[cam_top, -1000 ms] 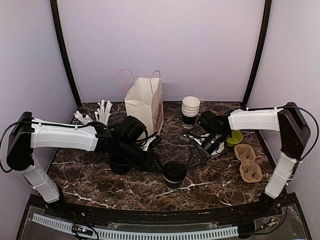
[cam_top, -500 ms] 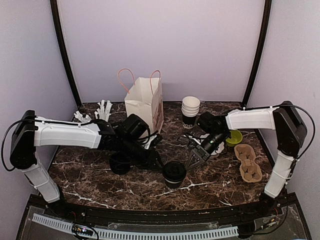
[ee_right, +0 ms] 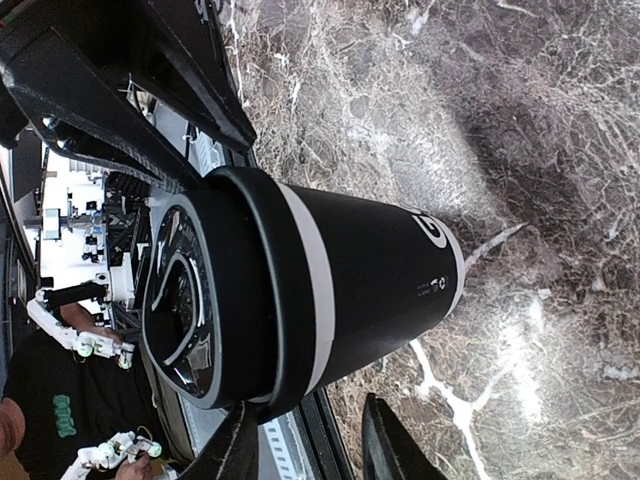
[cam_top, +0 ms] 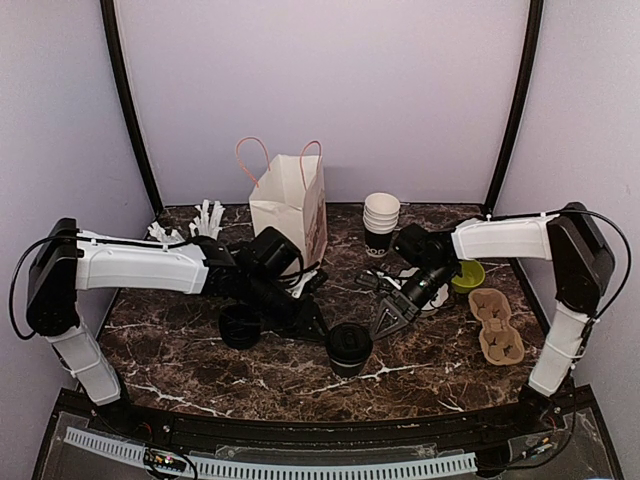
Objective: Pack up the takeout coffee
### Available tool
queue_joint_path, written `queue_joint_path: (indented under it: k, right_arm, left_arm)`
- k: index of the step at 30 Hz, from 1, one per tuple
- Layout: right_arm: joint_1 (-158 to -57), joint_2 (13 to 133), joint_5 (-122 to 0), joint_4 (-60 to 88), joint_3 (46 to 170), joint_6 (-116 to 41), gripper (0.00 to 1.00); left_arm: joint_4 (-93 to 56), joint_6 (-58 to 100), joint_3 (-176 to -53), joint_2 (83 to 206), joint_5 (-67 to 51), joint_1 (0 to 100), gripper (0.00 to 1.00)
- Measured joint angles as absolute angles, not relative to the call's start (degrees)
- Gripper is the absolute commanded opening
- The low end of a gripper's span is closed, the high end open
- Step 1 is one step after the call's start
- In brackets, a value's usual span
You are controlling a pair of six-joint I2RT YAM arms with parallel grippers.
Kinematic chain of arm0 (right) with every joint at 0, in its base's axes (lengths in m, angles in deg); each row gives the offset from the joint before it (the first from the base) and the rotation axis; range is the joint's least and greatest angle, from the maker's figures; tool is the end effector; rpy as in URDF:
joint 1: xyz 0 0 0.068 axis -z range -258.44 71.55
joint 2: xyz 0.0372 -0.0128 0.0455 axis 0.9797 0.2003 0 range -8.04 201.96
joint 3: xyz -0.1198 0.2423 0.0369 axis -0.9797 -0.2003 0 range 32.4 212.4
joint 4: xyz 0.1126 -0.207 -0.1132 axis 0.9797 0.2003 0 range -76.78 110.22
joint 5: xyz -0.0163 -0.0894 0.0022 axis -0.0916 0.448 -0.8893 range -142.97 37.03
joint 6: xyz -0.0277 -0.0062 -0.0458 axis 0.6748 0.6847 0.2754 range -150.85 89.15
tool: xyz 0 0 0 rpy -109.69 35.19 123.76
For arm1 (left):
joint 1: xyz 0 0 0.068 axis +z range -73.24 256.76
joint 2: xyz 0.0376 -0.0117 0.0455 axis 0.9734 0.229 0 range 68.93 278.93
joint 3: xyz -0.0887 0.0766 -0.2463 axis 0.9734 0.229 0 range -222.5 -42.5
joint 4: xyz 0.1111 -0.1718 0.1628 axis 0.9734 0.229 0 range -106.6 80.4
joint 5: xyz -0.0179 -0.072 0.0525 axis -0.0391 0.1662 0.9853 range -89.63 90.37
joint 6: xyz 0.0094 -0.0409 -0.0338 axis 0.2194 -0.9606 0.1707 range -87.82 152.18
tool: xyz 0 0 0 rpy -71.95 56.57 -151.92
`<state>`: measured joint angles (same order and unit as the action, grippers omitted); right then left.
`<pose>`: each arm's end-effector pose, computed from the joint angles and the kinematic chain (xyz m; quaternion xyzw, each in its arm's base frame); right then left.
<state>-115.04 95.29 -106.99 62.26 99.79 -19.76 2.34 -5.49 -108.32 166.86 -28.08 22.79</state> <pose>0.2419 0.2155 0.1807 0.3780 -0.8061 -0.4511 0.0620 0.1992 -0.3027 0.2137 0.2107 0.8930 -0.3932 0.0591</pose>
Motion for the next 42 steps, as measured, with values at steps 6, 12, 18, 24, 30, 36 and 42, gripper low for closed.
queue_joint_path:
  k: [6,12,18,24,30,36,42]
  right_arm:
    - [-115.3,96.3,-107.1,64.1,101.4,-20.7,0.30]
    - [-115.4,97.2,-107.2,66.0,103.6,-17.7,0.32]
    - [-116.1,97.3,-106.1,66.0,105.5,-14.4,0.36]
    - [-116.2,97.3,-104.9,66.2,105.8,-12.7,0.46]
    - [-116.2,96.7,-104.4,66.7,105.8,-11.8,0.51]
    - [-115.8,94.5,-104.1,67.5,105.8,-10.8,0.52]
    - [-115.5,91.8,-102.2,67.1,105.8,-9.9,0.53]
  left_arm:
    - [1.0,-4.9,-107.3,167.2,-29.5,23.2,0.25]
    - [1.4,-3.1,-107.7,166.1,-28.1,23.1,0.25]
    - [1.8,0.0,-108.2,164.8,-23.8,22.8,0.27]
    - [1.9,1.1,-108.2,163.7,-20.8,22.8,0.37]
    - [2.0,1.1,-108.2,163.4,-18.4,22.8,0.43]
    - [2.5,0.5,-107.2,159.8,-17.7,22.8,0.55]
    - [2.4,-0.6,-102.4,153.4,-22.3,22.4,0.73]
